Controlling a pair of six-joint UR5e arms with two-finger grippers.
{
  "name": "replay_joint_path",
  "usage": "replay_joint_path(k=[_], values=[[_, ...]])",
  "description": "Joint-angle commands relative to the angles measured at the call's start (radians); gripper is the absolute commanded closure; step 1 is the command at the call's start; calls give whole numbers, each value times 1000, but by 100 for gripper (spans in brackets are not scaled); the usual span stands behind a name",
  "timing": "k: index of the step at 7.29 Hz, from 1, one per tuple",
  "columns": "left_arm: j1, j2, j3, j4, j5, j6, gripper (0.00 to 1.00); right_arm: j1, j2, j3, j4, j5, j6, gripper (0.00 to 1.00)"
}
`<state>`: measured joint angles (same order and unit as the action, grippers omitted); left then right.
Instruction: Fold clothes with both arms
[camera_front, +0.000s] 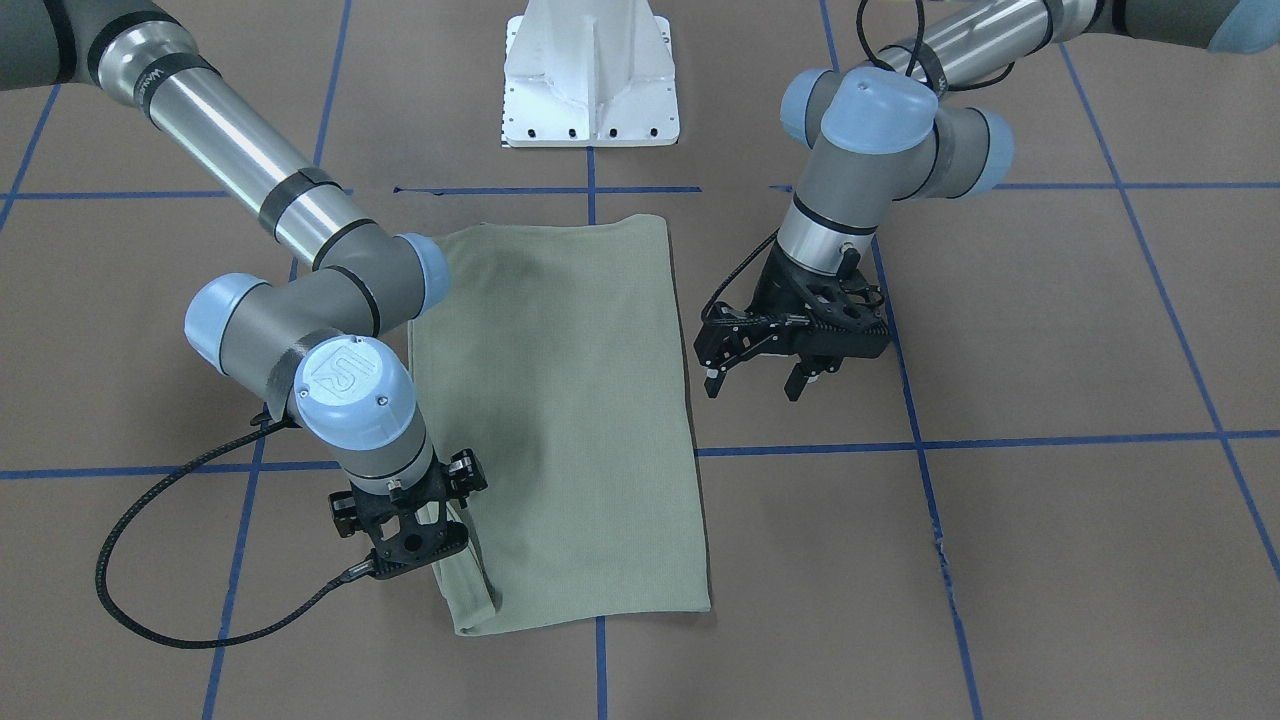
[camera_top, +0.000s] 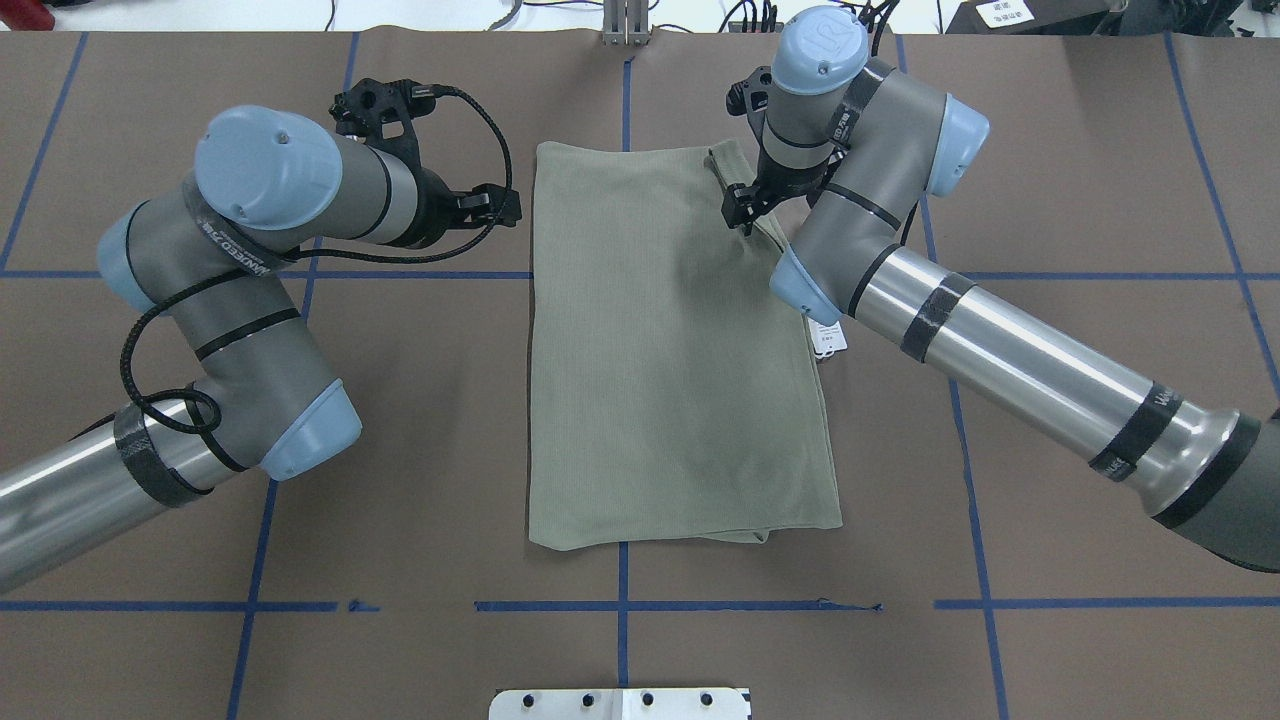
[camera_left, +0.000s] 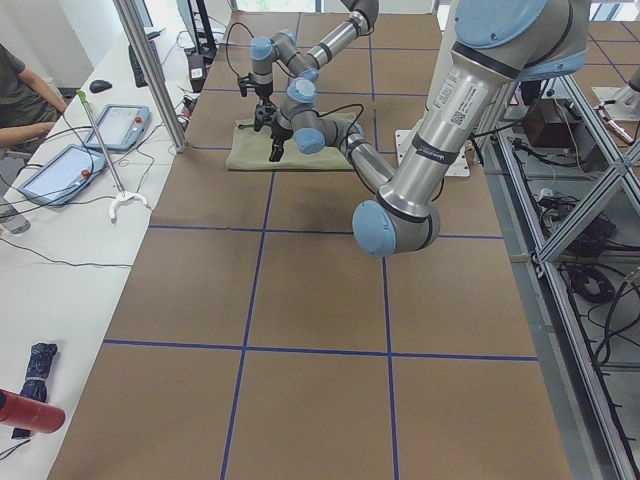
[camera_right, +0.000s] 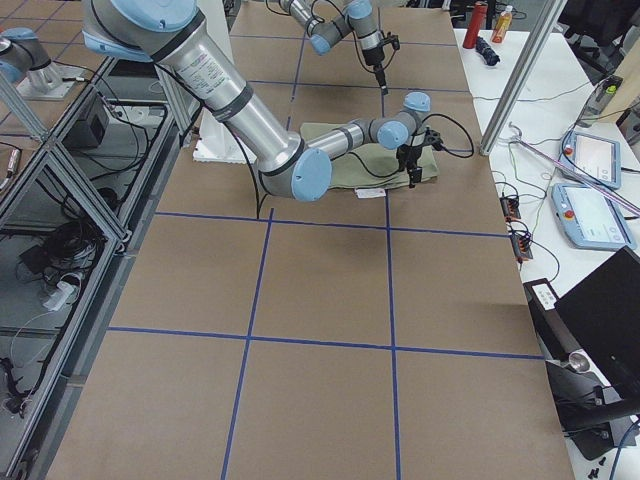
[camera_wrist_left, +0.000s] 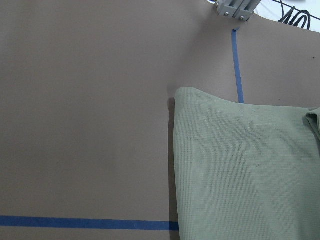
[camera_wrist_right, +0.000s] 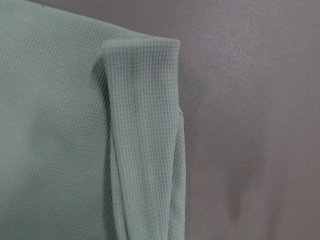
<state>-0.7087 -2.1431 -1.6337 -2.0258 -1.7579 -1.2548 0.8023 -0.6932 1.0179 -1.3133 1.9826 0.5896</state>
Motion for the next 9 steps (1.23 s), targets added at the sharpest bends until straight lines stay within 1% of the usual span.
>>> replay_joint_path(k=[1,2,4,8,9], values=[[0,2,0,-2,0,0,0,-3,4,-24,8,-1,-1,0],[-2,5,3,-26,0,0,0,-3,4,-25,8,-1,-1,0],[0,3,3,-27,0,0,0,1,3,-30,8,-2,-1,0],[0,3,8,-28,0,0,0,64,3,-94,11,-4,-22,0],[0,3,8,-28,0,0,0,66,7,-93,11,-1,-22,0]])
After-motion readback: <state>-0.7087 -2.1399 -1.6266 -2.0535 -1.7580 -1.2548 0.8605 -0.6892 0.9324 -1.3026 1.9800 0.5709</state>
